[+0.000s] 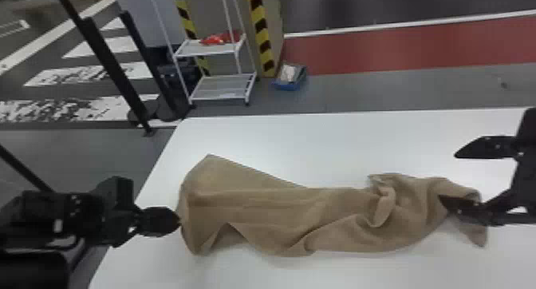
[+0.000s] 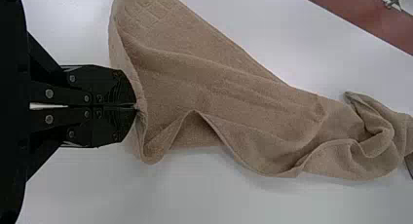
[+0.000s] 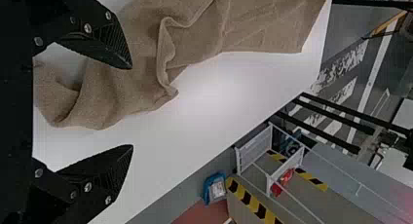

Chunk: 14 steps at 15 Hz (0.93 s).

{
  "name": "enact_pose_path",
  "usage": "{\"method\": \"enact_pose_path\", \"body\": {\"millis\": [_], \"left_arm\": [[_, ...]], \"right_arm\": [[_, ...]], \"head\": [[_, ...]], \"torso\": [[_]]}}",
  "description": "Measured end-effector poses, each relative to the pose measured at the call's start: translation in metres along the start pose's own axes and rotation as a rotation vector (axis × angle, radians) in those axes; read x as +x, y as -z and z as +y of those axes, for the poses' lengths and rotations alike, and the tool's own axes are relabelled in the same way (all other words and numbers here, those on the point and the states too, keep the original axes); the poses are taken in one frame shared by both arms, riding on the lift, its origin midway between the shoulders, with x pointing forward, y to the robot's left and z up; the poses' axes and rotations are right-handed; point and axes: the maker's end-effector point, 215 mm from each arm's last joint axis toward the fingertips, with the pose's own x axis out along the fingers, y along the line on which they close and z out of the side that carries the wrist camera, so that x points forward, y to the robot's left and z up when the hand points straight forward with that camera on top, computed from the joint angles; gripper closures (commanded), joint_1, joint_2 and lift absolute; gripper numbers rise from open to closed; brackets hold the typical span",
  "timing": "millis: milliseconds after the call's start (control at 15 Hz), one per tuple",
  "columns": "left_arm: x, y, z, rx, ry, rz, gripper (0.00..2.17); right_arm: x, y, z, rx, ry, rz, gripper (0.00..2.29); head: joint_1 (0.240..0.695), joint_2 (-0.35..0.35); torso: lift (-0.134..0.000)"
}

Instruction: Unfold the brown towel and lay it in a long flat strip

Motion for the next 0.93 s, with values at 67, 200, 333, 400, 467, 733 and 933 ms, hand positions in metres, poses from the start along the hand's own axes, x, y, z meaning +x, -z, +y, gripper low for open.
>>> {"method": "enact_pose_path", "body": {"millis": [67, 200, 333, 400, 467, 733, 933], "left_arm": [[0.001, 0.0, -0.001, 0.002, 0.004, 0.0, 1.17], [0.005, 0.0, -0.004, 0.007, 0.013, -0.001, 1.17], [0.007, -0.002, -0.005, 0.013, 0.019, -0.001, 1.17], [0.007, -0.002, -0.005, 0.014, 0.02, 0.0, 1.17], [0.008, -0.001, -0.005, 0.013, 0.023, 0.002, 1.17], [0.012, 0.003, -0.009, 0.015, 0.035, 0.003, 1.17], [0.012, 0.003, -0.01, 0.014, 0.037, 0.003, 1.17]], "right_arm": [[0.019, -0.002, 0.01, 0.001, -0.038, 0.013, 0.07], [0.059, -0.006, 0.033, -0.025, -0.118, 0.057, 0.09], [0.077, -0.01, 0.044, -0.066, -0.149, 0.097, 0.11], [0.082, -0.012, 0.044, -0.086, -0.152, 0.114, 0.12], [0.086, -0.011, 0.043, -0.099, -0.153, 0.131, 0.13], [0.102, -0.007, 0.028, -0.121, -0.165, 0.177, 0.13], [0.103, -0.001, 0.007, -0.155, -0.148, 0.214, 0.17]], "head": [[0.695, 0.35], [0.695, 0.35], [0.695, 0.35], [0.695, 0.35], [0.695, 0.35], [0.695, 0.35], [0.695, 0.35]], "torso": [[-0.116], [-0.116], [-0.116], [-0.116], [-0.116], [-0.116], [-0.116]]}}
